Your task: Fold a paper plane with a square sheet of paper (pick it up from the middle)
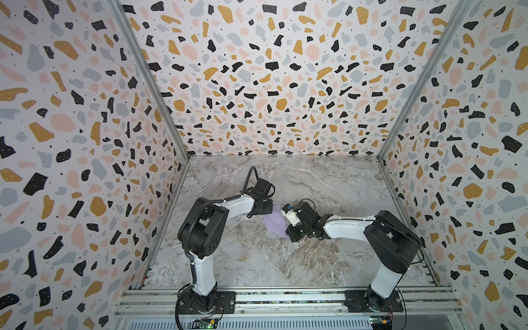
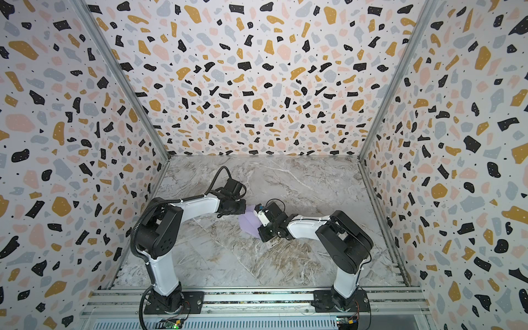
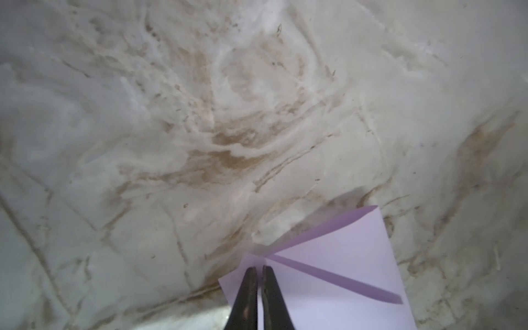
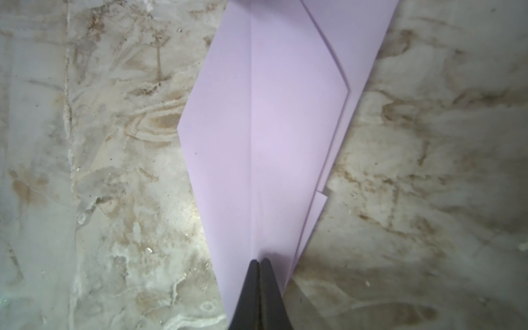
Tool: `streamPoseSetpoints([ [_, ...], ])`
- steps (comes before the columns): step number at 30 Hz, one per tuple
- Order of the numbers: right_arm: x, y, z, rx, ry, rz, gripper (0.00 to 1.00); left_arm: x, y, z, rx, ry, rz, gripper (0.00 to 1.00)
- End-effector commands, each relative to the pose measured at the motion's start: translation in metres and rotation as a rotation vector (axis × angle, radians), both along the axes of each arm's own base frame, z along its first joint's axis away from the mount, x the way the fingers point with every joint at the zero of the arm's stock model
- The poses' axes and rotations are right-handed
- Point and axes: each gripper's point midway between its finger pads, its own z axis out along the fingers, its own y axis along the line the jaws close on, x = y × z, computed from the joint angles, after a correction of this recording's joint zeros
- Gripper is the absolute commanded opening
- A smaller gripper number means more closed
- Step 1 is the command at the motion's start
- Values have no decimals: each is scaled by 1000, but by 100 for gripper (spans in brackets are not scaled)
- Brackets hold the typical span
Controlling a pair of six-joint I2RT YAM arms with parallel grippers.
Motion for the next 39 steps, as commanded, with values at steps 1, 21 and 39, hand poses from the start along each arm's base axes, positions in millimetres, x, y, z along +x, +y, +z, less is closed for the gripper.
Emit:
streamPoseSetpoints([
  [1,-14,-20,-29,-98,78,-18,3,6,5,0,58,-8,3,8],
  [21,1,7,31,144,40,-75,31,27,10,74,-24,-206,106,22],
  [39,50,-54,82,361,-35,-295,57,-57,-32,114,-683,-304,-29,100],
])
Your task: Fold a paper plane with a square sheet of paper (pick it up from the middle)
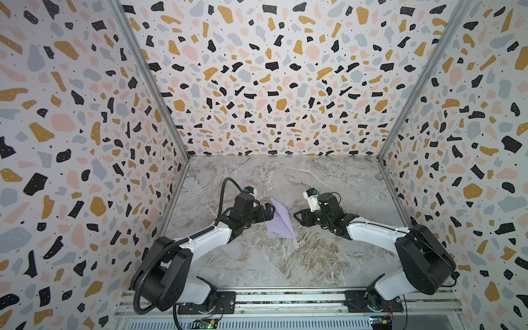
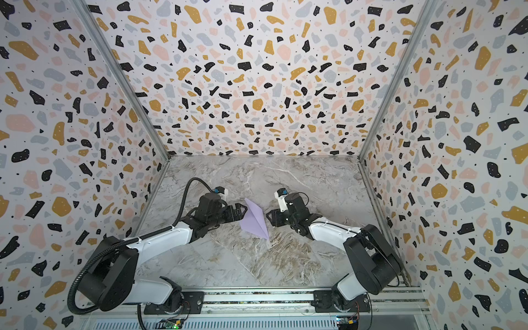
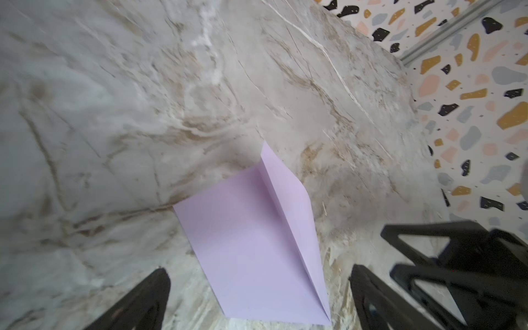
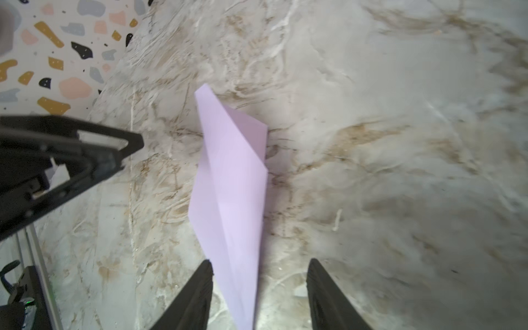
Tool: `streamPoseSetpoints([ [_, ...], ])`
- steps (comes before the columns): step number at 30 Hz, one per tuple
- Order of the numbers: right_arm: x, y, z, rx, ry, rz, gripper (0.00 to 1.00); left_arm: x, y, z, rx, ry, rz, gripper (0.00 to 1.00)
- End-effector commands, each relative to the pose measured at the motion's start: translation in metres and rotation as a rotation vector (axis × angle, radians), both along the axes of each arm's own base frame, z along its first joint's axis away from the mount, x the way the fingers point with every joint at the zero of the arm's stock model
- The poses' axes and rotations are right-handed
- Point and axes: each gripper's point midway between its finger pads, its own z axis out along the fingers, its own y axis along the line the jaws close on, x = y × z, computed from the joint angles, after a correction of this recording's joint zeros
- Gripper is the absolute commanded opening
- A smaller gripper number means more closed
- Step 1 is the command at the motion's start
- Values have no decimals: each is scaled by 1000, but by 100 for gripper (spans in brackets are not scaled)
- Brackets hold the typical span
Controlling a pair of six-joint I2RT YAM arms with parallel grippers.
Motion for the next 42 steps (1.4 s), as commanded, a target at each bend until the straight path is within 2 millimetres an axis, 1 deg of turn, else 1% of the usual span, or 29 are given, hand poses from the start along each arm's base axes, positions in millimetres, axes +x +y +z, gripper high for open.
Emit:
streamPoseSetpoints([
  [1,-2,2,5,62,12,18,59,2,-28,33,-200,-87,-84,100],
  [4,-1,-4,3,46,-8,-10,66,-3,-41,29,-239,-75,-115,100],
  [7,2,-12,3,39,-28,-39,70,-3,-53,17,-229,-33,-123,100],
  [8,2,-14,4,38,-34,-46,71,-2,-56,12,-229,-17,-124,98],
  [11,4,-20,8,41,-56,-63,73,1,-63,-2,-237,35,-124,89],
  [13,4,-24,12,44,-74,-74,74,5,-69,-10,-239,64,-134,79],
  [17,5,-30,17,49,-94,-85,74,12,-79,-19,-247,96,-154,63],
  [21,6,-34,20,54,-100,-96,74,19,-84,-28,-237,115,-154,49],
  [28,7,-38,20,55,-95,-106,73,21,-85,-41,-216,142,-153,30],
  [33,8,-41,22,57,-97,-119,72,22,-83,-40,-196,139,-149,17],
  [38,11,-48,25,45,-112,-159,72,22,-74,-31,-129,115,-138,12],
  [40,11,-50,28,46,-131,-162,72,21,-66,-28,-72,106,-128,11],
  [42,12,-53,32,52,-145,-180,72,18,-52,-29,28,115,-115,11],
])
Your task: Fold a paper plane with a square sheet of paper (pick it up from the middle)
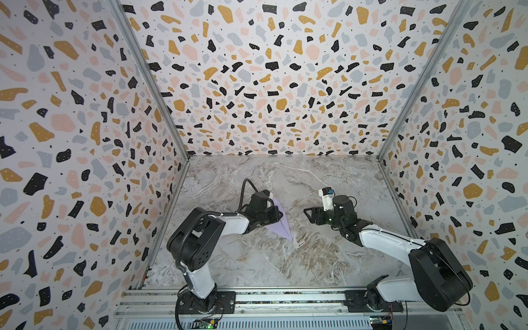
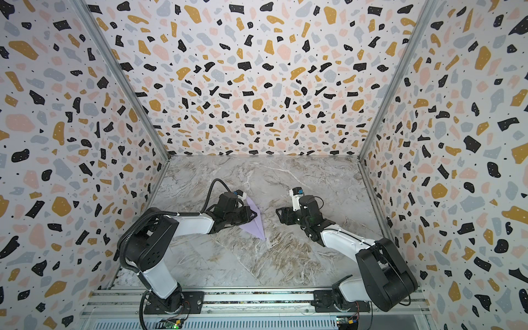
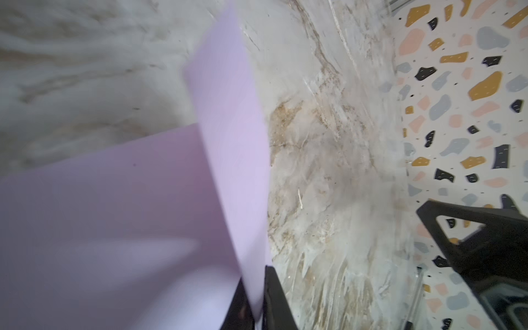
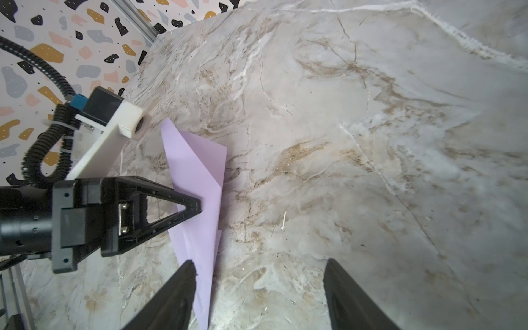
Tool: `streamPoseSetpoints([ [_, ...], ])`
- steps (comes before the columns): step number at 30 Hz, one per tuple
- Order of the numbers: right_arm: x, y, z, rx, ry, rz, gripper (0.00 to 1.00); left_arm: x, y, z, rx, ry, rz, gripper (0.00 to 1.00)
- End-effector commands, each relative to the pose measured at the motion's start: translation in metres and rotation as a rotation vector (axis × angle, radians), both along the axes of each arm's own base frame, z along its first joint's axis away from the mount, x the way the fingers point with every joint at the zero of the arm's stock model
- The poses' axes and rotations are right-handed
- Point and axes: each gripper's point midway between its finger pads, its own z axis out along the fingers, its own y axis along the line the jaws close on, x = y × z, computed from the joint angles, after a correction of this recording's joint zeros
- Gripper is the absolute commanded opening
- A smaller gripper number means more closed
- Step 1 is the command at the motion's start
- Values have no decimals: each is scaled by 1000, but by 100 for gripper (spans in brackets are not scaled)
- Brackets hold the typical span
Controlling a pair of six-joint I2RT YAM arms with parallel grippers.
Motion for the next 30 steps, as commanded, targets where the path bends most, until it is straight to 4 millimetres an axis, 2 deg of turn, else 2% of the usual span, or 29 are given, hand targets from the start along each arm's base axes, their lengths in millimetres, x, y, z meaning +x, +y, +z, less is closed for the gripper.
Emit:
streamPoseSetpoints([
  [1,4,-8,14,14,-51,-42,72,5,20,17,162,-67,2,10],
  [6,8,-11,20,31,-64,-55,70,5,69,29,474,-99,38,8],
  [11,10,-13,20,51,-33,-69,72,11,115,61,831,-168,97,5],
  [15,9,-16,16,57,-14,-79,74,17,134,80,1086,-241,155,5],
  [18,7,-18,16,71,-17,-82,74,22,134,78,1231,-261,170,4],
  [20,6,-21,16,73,-18,-86,74,25,128,71,1311,-276,166,2],
  [24,4,-26,15,77,-17,-98,74,32,109,48,1405,-284,131,2],
  [30,2,-32,12,73,-6,-109,74,36,82,6,1415,-266,63,1],
])
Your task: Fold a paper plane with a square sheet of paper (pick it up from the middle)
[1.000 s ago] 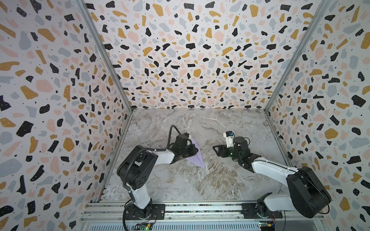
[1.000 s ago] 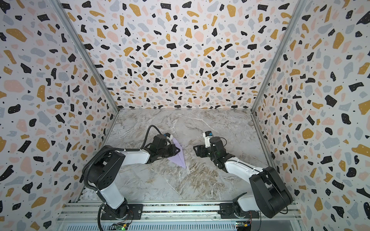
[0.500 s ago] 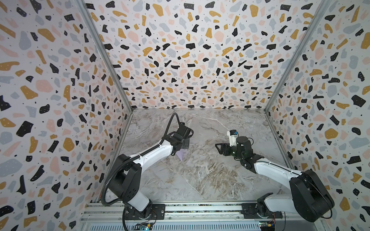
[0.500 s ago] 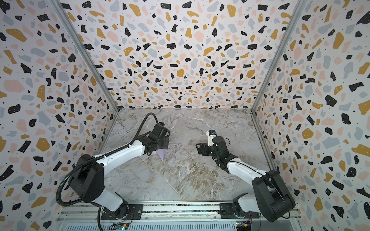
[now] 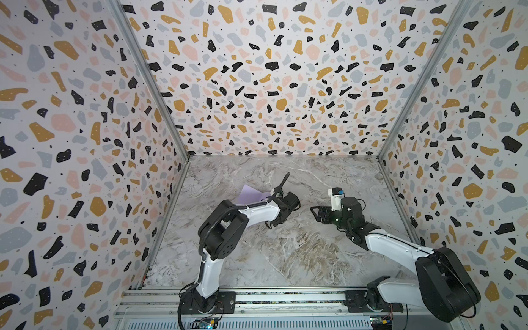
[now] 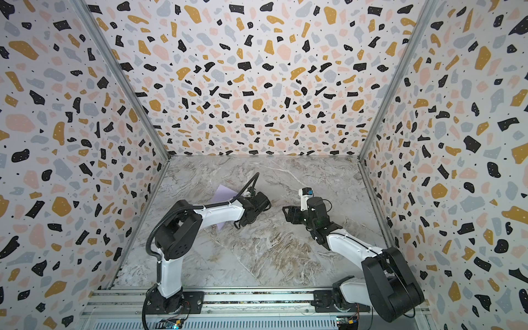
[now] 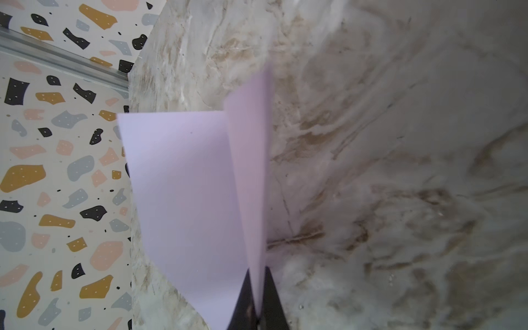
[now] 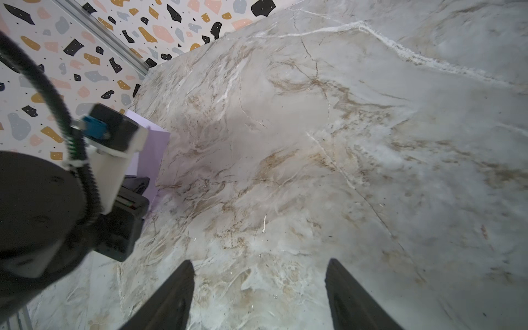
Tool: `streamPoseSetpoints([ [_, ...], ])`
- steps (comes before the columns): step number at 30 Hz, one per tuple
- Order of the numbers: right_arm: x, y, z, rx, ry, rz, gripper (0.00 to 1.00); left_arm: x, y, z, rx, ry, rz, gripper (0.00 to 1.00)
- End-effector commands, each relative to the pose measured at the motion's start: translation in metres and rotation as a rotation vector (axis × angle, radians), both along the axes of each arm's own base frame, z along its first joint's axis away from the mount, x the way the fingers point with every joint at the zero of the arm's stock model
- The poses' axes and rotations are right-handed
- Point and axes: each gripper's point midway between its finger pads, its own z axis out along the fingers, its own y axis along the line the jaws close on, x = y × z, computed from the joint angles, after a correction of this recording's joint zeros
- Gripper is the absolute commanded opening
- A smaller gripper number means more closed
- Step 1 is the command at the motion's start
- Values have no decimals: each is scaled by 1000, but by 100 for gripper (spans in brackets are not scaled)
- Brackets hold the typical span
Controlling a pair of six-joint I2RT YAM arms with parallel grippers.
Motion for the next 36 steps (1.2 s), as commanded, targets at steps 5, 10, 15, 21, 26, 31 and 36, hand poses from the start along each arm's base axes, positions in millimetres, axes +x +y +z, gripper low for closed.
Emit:
streamPoseSetpoints([
  [5,-3,-4,5,14,-5,-7,74,1,-16,-21,-12,24,-13,5],
  [10,-1,-1,3,24,5,-4,74,-4,-26,-32,-88,75,-29,10],
  [15,0,0,3,28,10,-1,73,-7,-37,-38,-159,111,-44,15],
  [21,1,0,5,29,7,-4,73,-13,-46,-45,-216,156,-55,19],
  [26,2,0,5,31,7,-7,73,-16,-67,-27,-357,167,-90,25],
  [31,4,0,9,35,-1,-9,73,-26,-83,-34,-460,221,-116,33],
  [36,3,-1,9,33,2,-12,73,-31,-83,-48,-455,259,-116,36],
])
